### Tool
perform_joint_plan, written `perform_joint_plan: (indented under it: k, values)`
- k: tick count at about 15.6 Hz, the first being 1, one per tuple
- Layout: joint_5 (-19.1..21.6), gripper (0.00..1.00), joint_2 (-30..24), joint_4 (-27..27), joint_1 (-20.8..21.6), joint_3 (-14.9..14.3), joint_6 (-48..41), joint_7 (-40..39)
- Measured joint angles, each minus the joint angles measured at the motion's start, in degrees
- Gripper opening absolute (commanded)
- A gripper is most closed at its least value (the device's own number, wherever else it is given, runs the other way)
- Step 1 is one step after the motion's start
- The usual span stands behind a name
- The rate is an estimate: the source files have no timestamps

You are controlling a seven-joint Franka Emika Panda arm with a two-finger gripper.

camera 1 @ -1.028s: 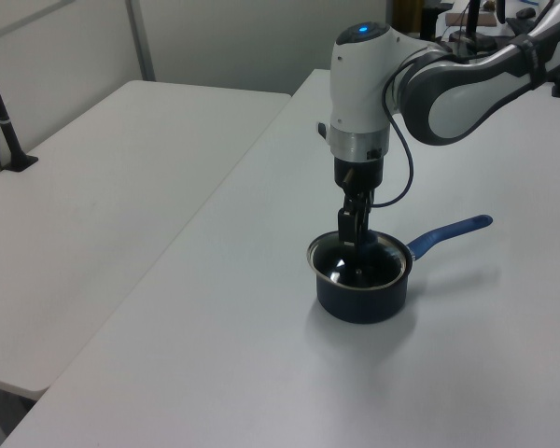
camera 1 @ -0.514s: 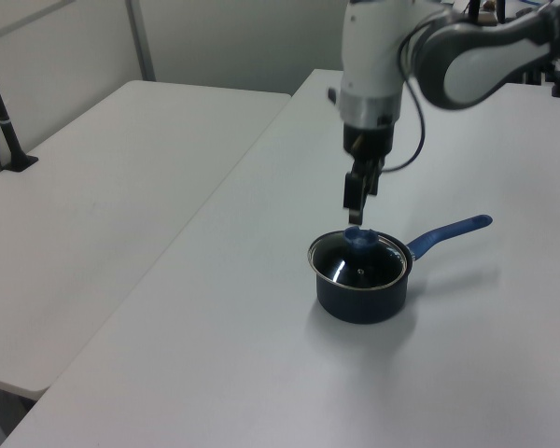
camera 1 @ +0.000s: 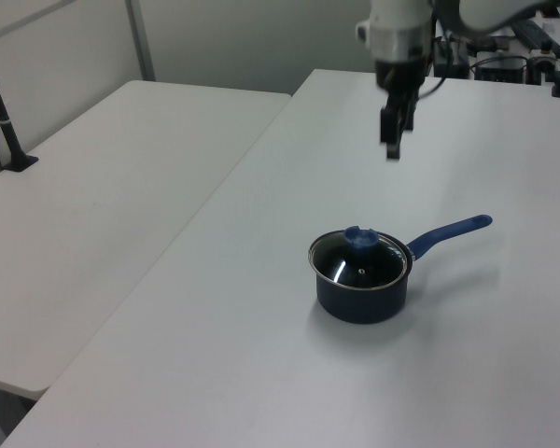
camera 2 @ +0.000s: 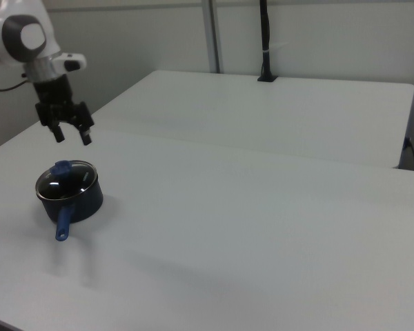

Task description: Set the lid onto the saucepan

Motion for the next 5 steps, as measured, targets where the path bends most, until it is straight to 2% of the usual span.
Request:
perform_joint_plan:
  k: [2, 5]
  values:
    - [0.93, 1.00, -2.76, -0.01, -3.22, -0.99, -1.75, -3.80]
    - [1.74, 1.00, -5.50, -0.14, -7.02, -1.38, -2.53, -5.53]
